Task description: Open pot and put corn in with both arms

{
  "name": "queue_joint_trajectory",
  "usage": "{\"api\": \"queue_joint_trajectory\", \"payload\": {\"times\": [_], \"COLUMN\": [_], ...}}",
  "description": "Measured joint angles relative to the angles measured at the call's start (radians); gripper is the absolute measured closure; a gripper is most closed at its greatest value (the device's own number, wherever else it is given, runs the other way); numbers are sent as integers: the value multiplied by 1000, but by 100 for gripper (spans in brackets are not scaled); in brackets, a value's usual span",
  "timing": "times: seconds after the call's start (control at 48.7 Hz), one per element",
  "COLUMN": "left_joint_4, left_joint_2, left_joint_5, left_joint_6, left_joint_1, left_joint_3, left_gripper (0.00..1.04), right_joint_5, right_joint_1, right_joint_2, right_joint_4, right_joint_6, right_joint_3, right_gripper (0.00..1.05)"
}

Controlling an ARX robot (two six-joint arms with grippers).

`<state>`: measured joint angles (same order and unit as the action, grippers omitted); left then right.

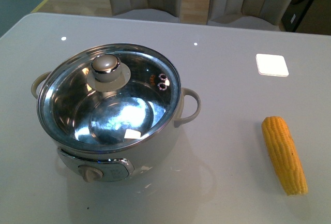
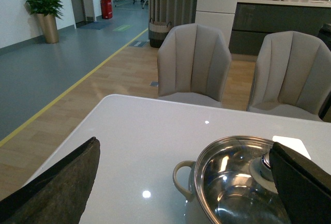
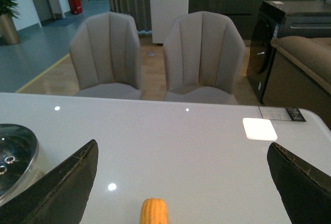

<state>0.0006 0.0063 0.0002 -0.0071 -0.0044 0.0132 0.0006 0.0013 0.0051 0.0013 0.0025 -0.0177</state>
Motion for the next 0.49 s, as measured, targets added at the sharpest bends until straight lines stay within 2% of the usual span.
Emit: {"api": "queue_joint_trajectory", "payload": {"times": [0.493], "left_joint_4": [0], "left_joint_2": [0], "left_joint_5": [0], "left_joint_6": [0], "left_joint_1": [0], "left_joint_3": [0], "left_gripper": [7], "right_joint_5": [0], "right_joint_1": [0], "right_joint_2": [0], "right_joint_4": [0], "right_joint_6": [0], "right_joint_3": [0], "right_gripper": [9]}}
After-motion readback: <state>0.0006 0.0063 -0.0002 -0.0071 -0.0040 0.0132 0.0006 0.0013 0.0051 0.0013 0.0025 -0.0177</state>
